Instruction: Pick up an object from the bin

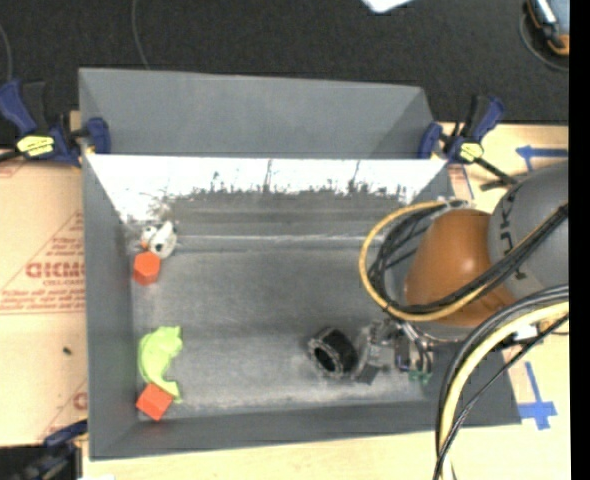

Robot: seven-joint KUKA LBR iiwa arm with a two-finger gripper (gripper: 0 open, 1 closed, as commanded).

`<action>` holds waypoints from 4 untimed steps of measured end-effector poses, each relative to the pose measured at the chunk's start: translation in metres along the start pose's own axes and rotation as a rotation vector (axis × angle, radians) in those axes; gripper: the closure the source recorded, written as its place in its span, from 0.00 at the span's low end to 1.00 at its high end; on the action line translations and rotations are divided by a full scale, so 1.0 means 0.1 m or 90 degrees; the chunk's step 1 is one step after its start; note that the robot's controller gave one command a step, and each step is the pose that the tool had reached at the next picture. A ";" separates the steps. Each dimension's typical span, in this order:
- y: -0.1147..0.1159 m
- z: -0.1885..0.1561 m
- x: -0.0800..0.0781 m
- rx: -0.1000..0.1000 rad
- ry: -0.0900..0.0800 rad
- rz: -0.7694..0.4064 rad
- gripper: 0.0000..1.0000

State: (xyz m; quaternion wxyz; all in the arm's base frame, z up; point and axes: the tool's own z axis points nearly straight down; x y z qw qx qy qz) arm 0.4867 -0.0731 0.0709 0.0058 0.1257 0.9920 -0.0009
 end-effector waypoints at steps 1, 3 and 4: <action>0.16 0.00 0.09 0.000 0.001 -0.143 1.00; -0.06 -0.01 -0.10 0.000 -0.004 0.314 1.00; 0.42 0.00 -0.12 -0.002 -0.011 0.373 1.00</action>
Offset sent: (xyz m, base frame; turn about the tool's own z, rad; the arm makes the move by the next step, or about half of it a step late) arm 0.0076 -0.0077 0.0006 0.4979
